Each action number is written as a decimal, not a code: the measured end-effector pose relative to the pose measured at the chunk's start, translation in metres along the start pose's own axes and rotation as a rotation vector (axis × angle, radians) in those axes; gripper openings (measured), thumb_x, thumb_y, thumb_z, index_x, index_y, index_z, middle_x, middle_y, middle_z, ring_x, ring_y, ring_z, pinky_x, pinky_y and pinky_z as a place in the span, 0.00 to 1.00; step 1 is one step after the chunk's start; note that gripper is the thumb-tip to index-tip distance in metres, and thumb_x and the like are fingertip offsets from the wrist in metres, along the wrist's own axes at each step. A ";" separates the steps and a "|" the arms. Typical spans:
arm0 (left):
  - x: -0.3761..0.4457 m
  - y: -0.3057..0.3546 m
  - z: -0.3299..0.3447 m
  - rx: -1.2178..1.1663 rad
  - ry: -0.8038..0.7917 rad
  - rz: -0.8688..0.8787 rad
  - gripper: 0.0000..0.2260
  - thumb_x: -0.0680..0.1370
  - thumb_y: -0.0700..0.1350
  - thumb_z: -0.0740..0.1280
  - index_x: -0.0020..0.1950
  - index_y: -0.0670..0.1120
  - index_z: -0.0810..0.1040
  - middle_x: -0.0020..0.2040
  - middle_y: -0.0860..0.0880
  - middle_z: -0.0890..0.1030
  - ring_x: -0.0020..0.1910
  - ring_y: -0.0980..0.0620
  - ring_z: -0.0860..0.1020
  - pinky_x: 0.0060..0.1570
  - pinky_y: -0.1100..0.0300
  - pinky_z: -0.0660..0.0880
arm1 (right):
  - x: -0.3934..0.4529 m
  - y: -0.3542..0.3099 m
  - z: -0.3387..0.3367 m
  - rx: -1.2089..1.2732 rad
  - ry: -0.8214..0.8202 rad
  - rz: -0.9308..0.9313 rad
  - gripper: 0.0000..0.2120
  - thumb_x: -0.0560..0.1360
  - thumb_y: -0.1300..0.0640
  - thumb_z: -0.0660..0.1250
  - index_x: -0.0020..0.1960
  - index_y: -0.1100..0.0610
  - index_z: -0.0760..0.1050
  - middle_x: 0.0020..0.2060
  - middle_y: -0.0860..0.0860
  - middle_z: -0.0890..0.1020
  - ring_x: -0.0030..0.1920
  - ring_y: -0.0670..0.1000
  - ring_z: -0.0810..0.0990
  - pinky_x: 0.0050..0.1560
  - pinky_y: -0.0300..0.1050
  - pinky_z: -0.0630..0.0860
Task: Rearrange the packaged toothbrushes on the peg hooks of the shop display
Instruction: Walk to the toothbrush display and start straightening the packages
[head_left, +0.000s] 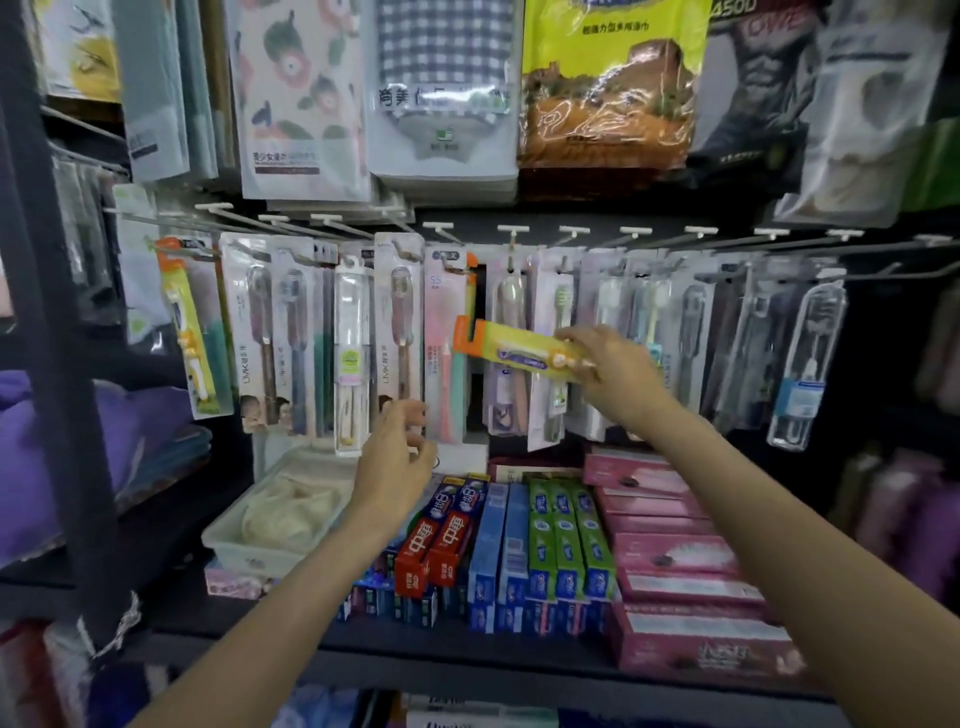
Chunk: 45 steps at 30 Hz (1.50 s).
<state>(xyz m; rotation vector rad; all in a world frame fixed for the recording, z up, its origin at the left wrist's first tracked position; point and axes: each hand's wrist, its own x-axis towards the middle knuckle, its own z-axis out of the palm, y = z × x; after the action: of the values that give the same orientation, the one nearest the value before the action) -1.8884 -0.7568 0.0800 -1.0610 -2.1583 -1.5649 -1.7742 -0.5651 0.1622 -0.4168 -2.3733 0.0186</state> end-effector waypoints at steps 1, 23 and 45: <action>-0.002 0.003 0.001 -0.029 -0.011 -0.013 0.16 0.77 0.35 0.62 0.65 0.43 0.69 0.59 0.47 0.74 0.50 0.54 0.74 0.47 0.65 0.69 | -0.003 -0.005 -0.002 0.069 0.048 0.005 0.22 0.74 0.66 0.62 0.66 0.54 0.68 0.56 0.58 0.75 0.54 0.60 0.75 0.53 0.52 0.71; 0.043 -0.094 -0.185 -0.699 0.165 -0.364 0.06 0.77 0.35 0.62 0.51 0.44 0.73 0.46 0.43 0.78 0.41 0.52 0.78 0.38 0.66 0.78 | 0.030 -0.269 0.136 0.633 -0.214 -0.216 0.18 0.74 0.62 0.67 0.63 0.58 0.69 0.44 0.46 0.74 0.40 0.40 0.75 0.38 0.28 0.67; 0.079 -0.146 -0.221 -0.381 0.098 -0.270 0.18 0.78 0.36 0.60 0.67 0.46 0.66 0.51 0.47 0.79 0.47 0.53 0.79 0.54 0.55 0.74 | 0.075 -0.319 0.172 0.679 0.186 0.194 0.16 0.77 0.66 0.60 0.65 0.60 0.64 0.60 0.58 0.70 0.51 0.50 0.71 0.44 0.31 0.63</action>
<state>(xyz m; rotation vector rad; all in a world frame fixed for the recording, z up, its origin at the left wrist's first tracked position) -2.0876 -0.9464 0.1078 -0.7907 -2.0533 -2.1671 -2.0334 -0.8271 0.1245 -0.2935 -1.9811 0.8115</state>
